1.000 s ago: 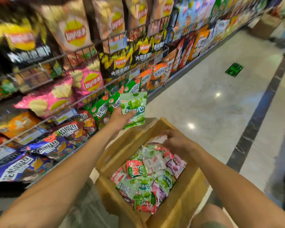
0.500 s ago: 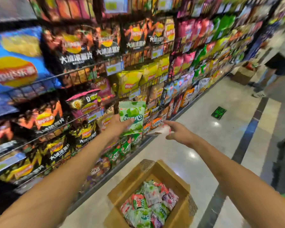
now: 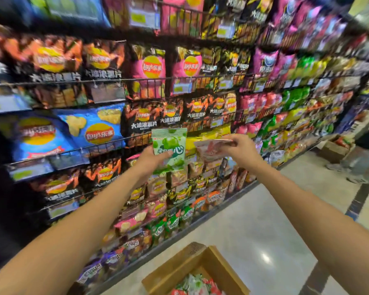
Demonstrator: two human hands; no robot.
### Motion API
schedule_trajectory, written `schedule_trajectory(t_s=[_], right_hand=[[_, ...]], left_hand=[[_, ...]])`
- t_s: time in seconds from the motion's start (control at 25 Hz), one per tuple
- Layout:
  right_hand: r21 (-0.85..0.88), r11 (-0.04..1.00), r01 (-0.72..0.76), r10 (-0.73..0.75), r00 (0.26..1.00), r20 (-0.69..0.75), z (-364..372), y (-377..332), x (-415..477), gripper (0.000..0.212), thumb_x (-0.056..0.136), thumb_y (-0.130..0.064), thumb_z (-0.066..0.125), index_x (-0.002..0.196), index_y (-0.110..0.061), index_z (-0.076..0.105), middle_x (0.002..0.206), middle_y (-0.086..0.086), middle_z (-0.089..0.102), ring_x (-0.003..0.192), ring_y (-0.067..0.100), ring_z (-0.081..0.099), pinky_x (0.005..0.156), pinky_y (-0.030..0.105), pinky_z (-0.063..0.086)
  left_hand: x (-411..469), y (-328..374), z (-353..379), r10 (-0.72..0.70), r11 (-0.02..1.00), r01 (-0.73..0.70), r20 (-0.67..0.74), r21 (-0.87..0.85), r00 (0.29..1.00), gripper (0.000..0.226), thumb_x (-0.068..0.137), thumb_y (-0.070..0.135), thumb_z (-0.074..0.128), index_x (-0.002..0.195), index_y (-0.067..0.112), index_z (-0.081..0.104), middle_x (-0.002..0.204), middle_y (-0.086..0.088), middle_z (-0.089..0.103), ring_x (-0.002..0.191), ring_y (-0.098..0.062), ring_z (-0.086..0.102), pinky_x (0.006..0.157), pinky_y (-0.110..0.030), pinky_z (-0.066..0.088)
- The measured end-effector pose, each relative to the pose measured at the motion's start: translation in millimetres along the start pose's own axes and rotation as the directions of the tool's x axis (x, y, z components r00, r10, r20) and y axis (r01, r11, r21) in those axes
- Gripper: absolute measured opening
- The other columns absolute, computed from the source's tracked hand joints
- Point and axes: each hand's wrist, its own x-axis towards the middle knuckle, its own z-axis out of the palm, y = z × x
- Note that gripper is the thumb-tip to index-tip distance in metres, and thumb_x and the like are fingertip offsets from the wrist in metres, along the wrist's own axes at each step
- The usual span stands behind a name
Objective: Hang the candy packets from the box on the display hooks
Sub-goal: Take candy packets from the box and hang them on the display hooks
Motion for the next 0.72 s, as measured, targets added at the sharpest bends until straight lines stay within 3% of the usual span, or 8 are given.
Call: schedule_trajectory(t_s=[0.04, 0.12, 0.2, 0.32, 0.4, 0.48, 0.64, 0.72], right_hand=[[0.048, 0.999, 0.008, -0.008, 1.0, 0.005, -2, -15, -3, 0.006, 0.094, -0.024, 0.076, 0.091, -0.021, 0.081, 0.084, -0.012, 0.073, 0.084, 0.012, 0.069, 0.077, 0.035, 0.057], [0.098, 0.995, 0.035, -0.038, 0.999, 0.025, 0, -42, -9, 0.035, 0.091, -0.033, 0.08, 0.065, -0.015, 0.063, 0.065, -0.009, 0.06, 0.068, 0.014, 0.059, 0.067, 0.035, 0.05], [0.142, 0.987, 0.078, -0.085, 0.996, 0.041, 9, -66, -15, 0.055, 0.089, -0.037, 0.081, 0.062, -0.011, 0.042, 0.061, 0.001, 0.04, 0.057, 0.014, 0.044, 0.06, 0.028, 0.038], [0.292, 0.956, 0.021, -0.064, 0.988, 0.137, 29, -93, -23, 0.042, 0.095, -0.035, 0.074, 0.08, 0.003, 0.061, 0.073, 0.013, 0.064, 0.064, 0.016, 0.065, 0.061, 0.02, 0.047], [0.331, 0.944, 0.015, -0.082, 0.978, 0.192, 48, -112, -31, 0.045, 0.096, -0.036, 0.072, 0.081, 0.002, 0.054, 0.074, 0.017, 0.054, 0.06, 0.018, 0.057, 0.058, 0.021, 0.047], [0.38, 0.925, 0.015, -0.104, 0.972, 0.213, 70, -130, -37, 0.044, 0.093, -0.04, 0.075, 0.077, -0.007, 0.051, 0.072, 0.012, 0.048, 0.061, 0.019, 0.051, 0.059, 0.028, 0.045], [0.49, 0.871, 0.014, -0.145, 0.963, 0.229, 116, -162, -46, 0.064, 0.078, -0.054, 0.085, 0.119, -0.009, 0.066, 0.111, 0.003, 0.074, 0.099, 0.02, 0.072, 0.083, 0.038, 0.061], [0.524, 0.852, 0.013, -0.165, 0.956, 0.243, 135, -182, -54, 0.048, 0.086, -0.041, 0.083, 0.118, -0.018, 0.057, 0.111, 0.0, 0.071, 0.097, 0.017, 0.071, 0.077, 0.028, 0.057]], left_hand=[[-11, 7, -6, 0.0, 1.0, 0.0, -0.029, -0.01, 1.0, 0.031, 0.096, 0.03, 0.074, 0.11, 0.01, 0.055, 0.093, -0.003, 0.064, 0.079, -0.014, 0.06, 0.062, -0.027, 0.047], [-33, 15, -22, 0.015, 0.999, -0.018, -0.064, -0.044, 0.998, 0.038, 0.095, 0.03, 0.076, 0.119, 0.007, 0.058, 0.102, -0.004, 0.071, 0.09, -0.02, 0.066, 0.062, -0.024, 0.049], [-60, 23, -37, 0.045, 0.998, -0.048, -0.086, -0.038, 0.995, 0.034, 0.095, 0.029, 0.075, 0.119, 0.01, 0.06, 0.097, 0.002, 0.071, 0.089, -0.019, 0.066, 0.062, -0.02, 0.049], [-96, 30, -56, 0.043, 0.996, -0.052, -0.104, -0.079, 0.994, 0.037, 0.095, 0.031, 0.076, 0.124, 0.014, 0.061, 0.106, 0.005, 0.074, 0.095, -0.011, 0.069, 0.094, -0.029, 0.055], [-121, 33, -70, 0.042, 0.986, -0.061, -0.119, -0.154, 0.992, 0.048, 0.088, 0.042, 0.082, 0.127, 0.02, 0.063, 0.119, 0.004, 0.075, 0.114, -0.018, 0.069, 0.113, -0.049, 0.046], [-142, 36, -81, 0.021, 0.982, -0.052, -0.167, -0.183, 0.986, 0.068, 0.076, 0.058, 0.086, 0.13, 0.024, 0.063, 0.129, 0.006, 0.072, 0.126, -0.022, 0.063, 0.115, -0.055, 0.043], [-177, 41, -98, 0.052, 0.989, -0.078, -0.202, -0.123, 0.978, 0.046, 0.086, 0.035, 0.083, 0.124, 0.016, 0.067, 0.116, 0.0, 0.078, 0.113, -0.023, 0.072, 0.108, -0.048, 0.052], [-194, 41, -115, 0.056, 0.993, -0.078, -0.227, -0.088, 0.972, 0.048, 0.085, 0.031, 0.085, 0.125, 0.013, 0.066, 0.115, -0.002, 0.079, 0.11, -0.023, 0.074, 0.105, -0.047, 0.054]])
